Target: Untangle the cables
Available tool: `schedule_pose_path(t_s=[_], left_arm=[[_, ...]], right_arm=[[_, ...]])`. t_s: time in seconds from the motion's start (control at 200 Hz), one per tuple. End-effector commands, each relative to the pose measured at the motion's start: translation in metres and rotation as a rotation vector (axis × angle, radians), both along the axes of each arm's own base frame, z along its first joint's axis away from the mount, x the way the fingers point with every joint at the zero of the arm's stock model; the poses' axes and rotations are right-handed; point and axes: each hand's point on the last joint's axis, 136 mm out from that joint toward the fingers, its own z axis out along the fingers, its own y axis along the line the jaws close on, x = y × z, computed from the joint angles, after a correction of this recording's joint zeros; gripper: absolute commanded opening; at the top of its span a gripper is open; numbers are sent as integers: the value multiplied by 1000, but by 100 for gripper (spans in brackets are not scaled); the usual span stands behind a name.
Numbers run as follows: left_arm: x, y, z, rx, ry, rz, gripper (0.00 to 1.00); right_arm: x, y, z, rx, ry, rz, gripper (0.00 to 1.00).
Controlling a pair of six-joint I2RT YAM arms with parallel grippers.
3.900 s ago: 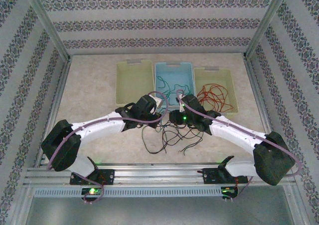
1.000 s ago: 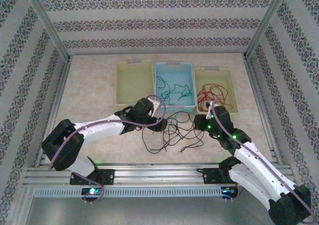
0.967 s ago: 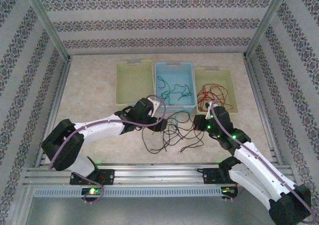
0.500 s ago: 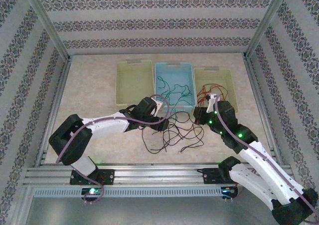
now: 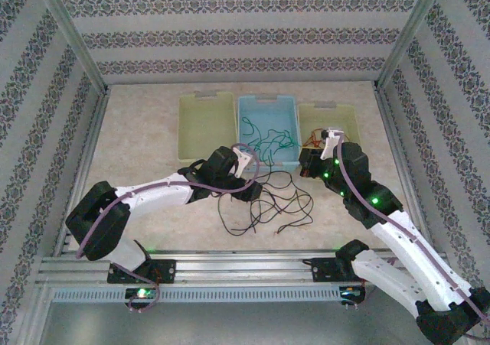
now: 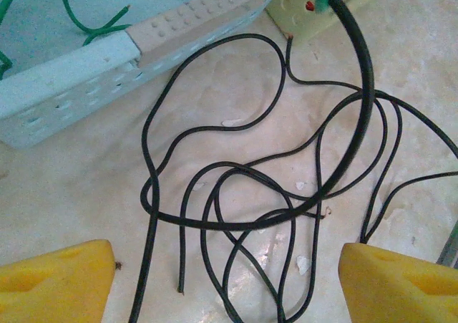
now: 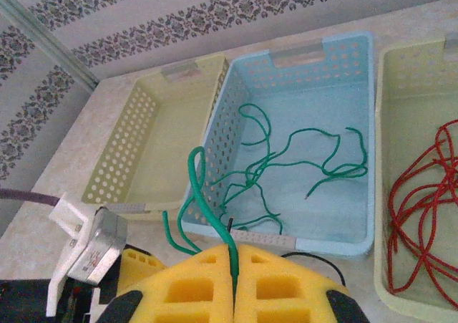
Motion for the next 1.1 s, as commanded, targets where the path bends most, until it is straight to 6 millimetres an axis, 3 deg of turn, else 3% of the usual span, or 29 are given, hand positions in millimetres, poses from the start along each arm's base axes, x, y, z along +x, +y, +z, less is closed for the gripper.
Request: schedule_pose_path(t_s=[0.0, 0.2, 0.27, 0.385, 0.51, 0.61, 0.84, 0.965, 1.095], left_arm=[[7, -17, 18, -33, -74, -43, 81], [19, -60, 43, -94, -135, -120, 80], [20, -71, 39, -92, -126, -148, 78], [20, -75, 19, -50, -94, -162, 62], [15, -66, 13, -34, -75, -145, 26], [9, -50, 13, -7, -76, -114, 8], [-15, -9, 15, -1, -66, -58, 4], [-19, 11, 13, -8, -55, 0, 4], [-12, 22, 14, -23, -56, 66, 3]], right_arm=[[0, 0, 29, 13, -77, 5, 0], [-1, 6, 30, 42, -56, 25, 0], [-1, 7, 30, 53, -52, 23, 0], [0, 5, 33, 63, -57, 14, 0], [1, -5, 34, 66, -60, -30, 0], [5, -18, 33, 61, -63, -90, 0], [29, -44, 29, 13, -58, -234, 0], [53, -40, 26, -7, -56, -243, 0], [91, -31, 10, -47, -20, -257, 0]])
